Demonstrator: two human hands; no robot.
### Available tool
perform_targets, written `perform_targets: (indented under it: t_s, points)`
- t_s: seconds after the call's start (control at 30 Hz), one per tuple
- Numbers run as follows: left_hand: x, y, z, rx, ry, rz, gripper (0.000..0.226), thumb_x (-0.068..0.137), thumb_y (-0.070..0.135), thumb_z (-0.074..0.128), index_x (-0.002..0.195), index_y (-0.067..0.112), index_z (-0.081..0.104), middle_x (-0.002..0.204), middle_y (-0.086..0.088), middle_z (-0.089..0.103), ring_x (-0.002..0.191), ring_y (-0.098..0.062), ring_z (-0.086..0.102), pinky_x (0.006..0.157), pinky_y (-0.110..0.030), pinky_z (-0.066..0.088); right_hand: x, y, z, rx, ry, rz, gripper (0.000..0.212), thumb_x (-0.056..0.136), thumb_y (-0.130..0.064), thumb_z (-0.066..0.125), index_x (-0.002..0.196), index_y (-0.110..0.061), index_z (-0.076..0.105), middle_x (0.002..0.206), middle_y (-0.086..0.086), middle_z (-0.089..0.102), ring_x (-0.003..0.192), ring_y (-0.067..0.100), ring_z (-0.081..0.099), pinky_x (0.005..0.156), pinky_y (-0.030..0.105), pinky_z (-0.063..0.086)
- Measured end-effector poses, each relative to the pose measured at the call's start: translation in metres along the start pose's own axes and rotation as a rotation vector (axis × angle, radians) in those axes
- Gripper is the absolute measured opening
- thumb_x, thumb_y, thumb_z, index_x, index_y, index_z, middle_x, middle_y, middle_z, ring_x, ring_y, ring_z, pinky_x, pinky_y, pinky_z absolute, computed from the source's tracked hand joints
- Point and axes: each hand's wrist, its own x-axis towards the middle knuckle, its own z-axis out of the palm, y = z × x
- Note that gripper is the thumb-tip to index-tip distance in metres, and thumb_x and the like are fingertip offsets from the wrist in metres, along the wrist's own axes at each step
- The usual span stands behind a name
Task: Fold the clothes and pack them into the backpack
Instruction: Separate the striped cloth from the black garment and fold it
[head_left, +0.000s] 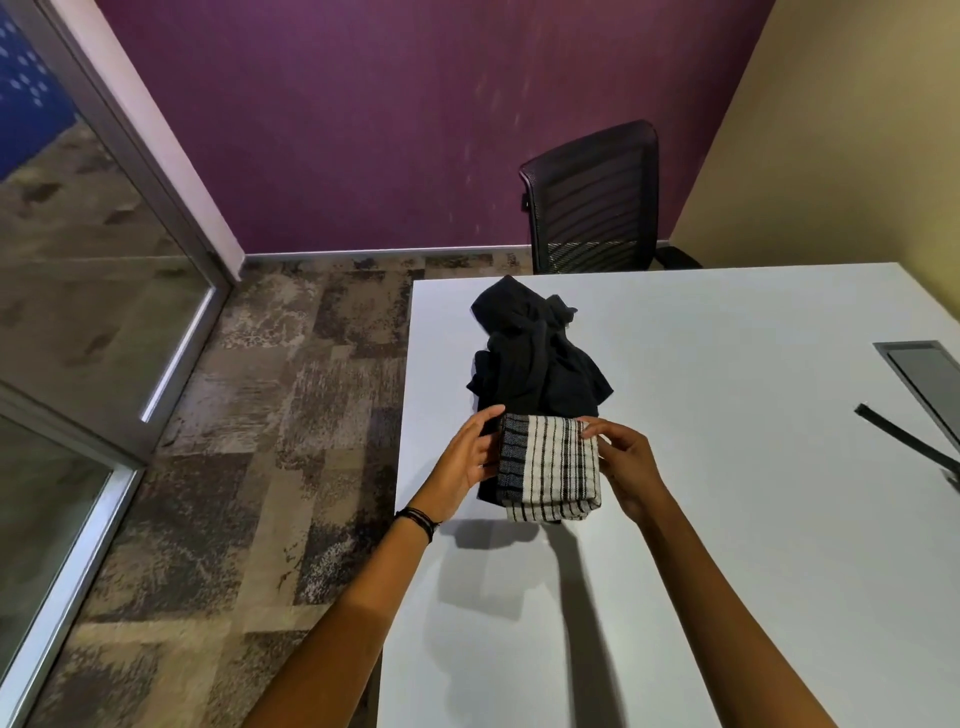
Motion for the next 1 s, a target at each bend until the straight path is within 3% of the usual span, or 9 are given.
perform_targets:
  t_s: [0.07,0.17,0.3,0.37,0.5,0.63,0.73,0.83,1.0]
  points:
    - [-0.001,-0.006,0.002,0.058,-0.065,-0.066,0.036,0.098,0.044,0.032,0.13,0.031,0.044,0.129,0.002,0.057,0.114,-0.01,0.056,0.093,-0.025,0.05,0.0,-0.001,0.002,0.016,0.016,0.0,0.049,0.089,0.01,0.046,0.06,-0.022,0.069,0.094,-0.006,0.071,0.083,0.016,0.064,0.067,0.034,0.043]
    - [-0.002,-0.017,0.005,0.173,-0.118,-0.162,0.068,0.081,0.057,0.06,0.139,0.032,0.037,0.142,0.006,0.047,0.131,-0.016,0.043,0.112,-0.045,0.033,-0.002,-0.002,0.006,0.038,0.041,0.015,0.05,0.09,0.009,0.046,0.059,-0.022,0.07,0.092,-0.008,0.071,0.08,0.011,0.067,0.065,0.033,0.045]
    - [-0.006,-0.024,0.013,0.198,-0.132,-0.177,0.059,0.089,0.028,0.061,0.139,0.029,0.03,0.141,-0.002,0.047,0.127,-0.018,0.046,0.111,-0.04,0.035,-0.004,-0.003,0.008,0.06,0.058,0.023,0.046,0.09,0.006,0.048,0.062,-0.022,0.071,0.091,-0.007,0.072,0.084,0.018,0.065,0.068,0.034,0.046]
    - [-0.009,-0.028,0.014,0.185,-0.155,-0.154,0.068,0.085,0.026,0.067,0.141,0.029,0.028,0.138,0.001,0.049,0.126,-0.015,0.048,0.109,-0.039,0.038,-0.006,-0.001,0.008,0.052,0.059,0.026,0.042,0.09,0.004,0.05,0.066,-0.023,0.071,0.092,-0.005,0.072,0.086,0.023,0.063,0.069,0.035,0.046]
    - [-0.014,-0.031,0.016,0.164,-0.152,-0.101,0.067,0.083,0.014,0.069,0.132,0.037,0.031,0.128,0.012,0.054,0.12,-0.006,0.052,0.101,-0.028,0.046,-0.013,0.001,0.011,0.057,0.018,0.044,0.027,0.094,-0.005,0.049,0.097,-0.023,0.069,0.099,0.003,0.07,0.092,0.023,0.063,0.077,0.037,0.05]
    - [-0.019,-0.034,0.019,0.154,-0.067,-0.016,0.076,0.081,0.002,0.069,0.138,0.026,0.024,0.128,0.006,0.052,0.114,0.0,0.053,0.092,-0.02,0.049,-0.025,-0.004,0.016,0.015,-0.065,0.144,0.028,0.1,-0.038,0.034,0.123,-0.031,0.048,0.12,-0.004,0.058,0.106,0.009,0.057,0.081,0.028,0.051]
    - [-0.025,-0.04,0.02,0.124,0.026,0.027,0.078,0.078,0.002,0.072,0.136,0.026,0.027,0.133,0.0,0.051,0.119,-0.009,0.053,0.096,-0.03,0.05,-0.033,-0.001,0.017,-0.178,-0.191,0.26,0.054,0.088,-0.062,0.042,0.135,-0.036,0.038,0.129,-0.009,0.052,0.115,0.012,0.054,0.085,0.034,0.053]
    - [-0.032,-0.042,0.018,0.119,0.055,0.047,0.077,0.076,0.004,0.075,0.133,0.028,0.03,0.133,-0.002,0.052,0.12,-0.015,0.054,0.094,-0.033,0.052,-0.044,0.001,0.016,-0.243,-0.249,0.315,0.053,0.089,-0.048,0.053,0.137,-0.031,0.036,0.129,-0.004,0.053,0.112,0.016,0.057,0.087,0.037,0.054]
    - [-0.046,-0.05,0.012,0.157,0.058,0.026,0.085,0.074,0.008,0.077,0.138,0.027,0.024,0.132,-0.004,0.054,0.121,-0.018,0.055,0.097,-0.037,0.05,-0.064,0.005,0.012,-0.219,-0.364,0.303,0.042,0.087,-0.024,0.063,0.127,-0.023,0.049,0.12,0.002,0.062,0.107,0.017,0.062,0.08,0.028,0.055]
